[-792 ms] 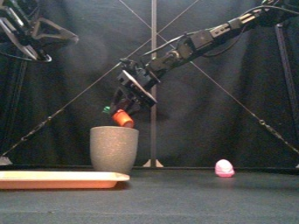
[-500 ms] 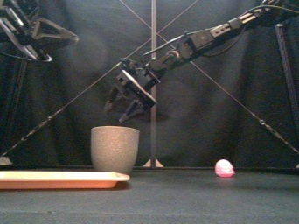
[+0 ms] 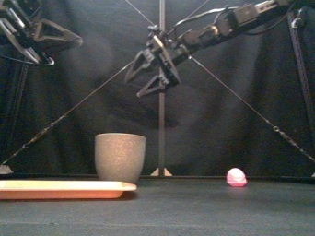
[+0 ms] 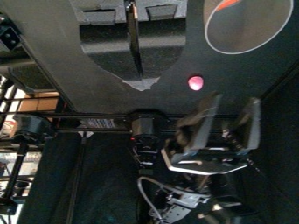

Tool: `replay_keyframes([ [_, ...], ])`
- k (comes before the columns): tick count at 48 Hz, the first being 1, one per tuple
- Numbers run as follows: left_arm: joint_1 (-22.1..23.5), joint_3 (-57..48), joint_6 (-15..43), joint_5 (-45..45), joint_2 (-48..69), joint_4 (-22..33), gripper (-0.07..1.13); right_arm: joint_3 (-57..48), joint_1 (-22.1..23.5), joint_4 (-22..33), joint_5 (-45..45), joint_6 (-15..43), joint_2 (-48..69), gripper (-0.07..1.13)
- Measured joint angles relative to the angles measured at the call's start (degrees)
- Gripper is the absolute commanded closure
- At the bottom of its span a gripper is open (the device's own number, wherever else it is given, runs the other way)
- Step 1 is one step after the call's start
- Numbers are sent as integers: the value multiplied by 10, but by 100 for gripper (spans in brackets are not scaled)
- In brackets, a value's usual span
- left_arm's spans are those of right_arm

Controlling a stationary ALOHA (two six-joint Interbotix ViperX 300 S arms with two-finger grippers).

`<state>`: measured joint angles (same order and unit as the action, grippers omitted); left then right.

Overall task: Pick the carrot then place it in the grey bowl
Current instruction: Drop carrot in the grey bowl and return to neutral

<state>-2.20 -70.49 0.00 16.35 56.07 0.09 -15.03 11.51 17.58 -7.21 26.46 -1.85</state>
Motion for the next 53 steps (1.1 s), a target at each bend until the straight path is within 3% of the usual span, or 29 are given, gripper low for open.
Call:
replay_keyframes([
  [17,0,0,0,0,0,0,106,-176,-73,3,91,2,149,1],
  [53,-2,-9,0,0,4,-1,106,-479,-73,44,173,2,590,1],
])
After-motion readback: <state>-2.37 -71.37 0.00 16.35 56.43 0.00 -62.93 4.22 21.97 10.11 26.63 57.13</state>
